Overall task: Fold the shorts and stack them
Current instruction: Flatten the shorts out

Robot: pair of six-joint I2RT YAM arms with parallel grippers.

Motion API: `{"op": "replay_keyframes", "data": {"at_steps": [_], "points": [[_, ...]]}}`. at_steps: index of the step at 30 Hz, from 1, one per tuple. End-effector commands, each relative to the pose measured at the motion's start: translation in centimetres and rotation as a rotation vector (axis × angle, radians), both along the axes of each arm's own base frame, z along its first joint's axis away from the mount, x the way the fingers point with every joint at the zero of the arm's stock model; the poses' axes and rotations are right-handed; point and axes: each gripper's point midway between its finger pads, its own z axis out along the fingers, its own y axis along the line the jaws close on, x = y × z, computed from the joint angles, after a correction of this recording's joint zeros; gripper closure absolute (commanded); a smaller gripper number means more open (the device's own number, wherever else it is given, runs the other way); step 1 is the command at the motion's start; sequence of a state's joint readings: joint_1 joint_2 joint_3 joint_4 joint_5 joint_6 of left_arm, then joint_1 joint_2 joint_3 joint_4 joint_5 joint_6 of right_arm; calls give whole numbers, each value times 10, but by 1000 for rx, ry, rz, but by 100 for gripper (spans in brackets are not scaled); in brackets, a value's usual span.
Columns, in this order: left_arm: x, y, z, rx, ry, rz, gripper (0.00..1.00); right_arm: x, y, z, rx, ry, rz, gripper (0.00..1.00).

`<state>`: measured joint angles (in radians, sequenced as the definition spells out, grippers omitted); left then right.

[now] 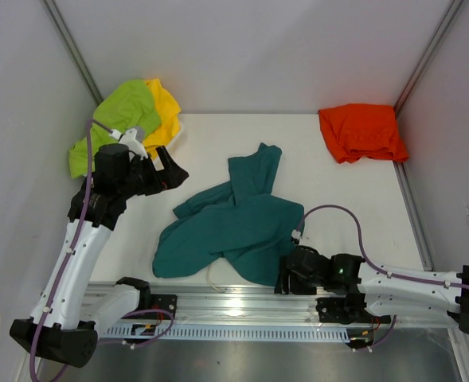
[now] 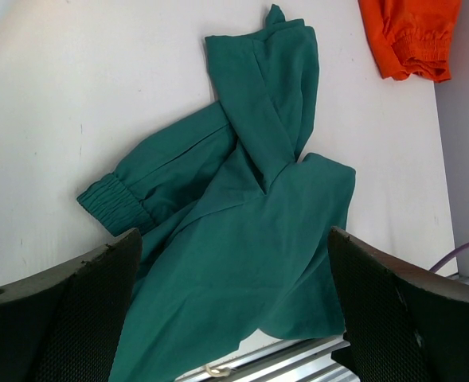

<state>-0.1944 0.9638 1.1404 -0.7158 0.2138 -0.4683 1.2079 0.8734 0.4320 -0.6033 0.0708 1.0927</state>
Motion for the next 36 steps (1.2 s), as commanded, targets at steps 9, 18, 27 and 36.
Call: {"op": "replay_keyframes", "data": {"at_steps": [9, 18, 27, 36], "points": [[0, -1, 5, 0, -29, -21, 1, 25, 24, 9, 73, -105, -69, 38], [-1, 2, 4, 17, -27, -14, 1, 36, 31, 4, 53, -141, -57, 48], [-1, 1, -4, 20, -5, -28, 1, 73, 36, 53, 145, -207, -76, 100], [3, -6, -20, 28, 36, -72, 1, 174, 1, 163, 313, -343, -122, 100]]}}
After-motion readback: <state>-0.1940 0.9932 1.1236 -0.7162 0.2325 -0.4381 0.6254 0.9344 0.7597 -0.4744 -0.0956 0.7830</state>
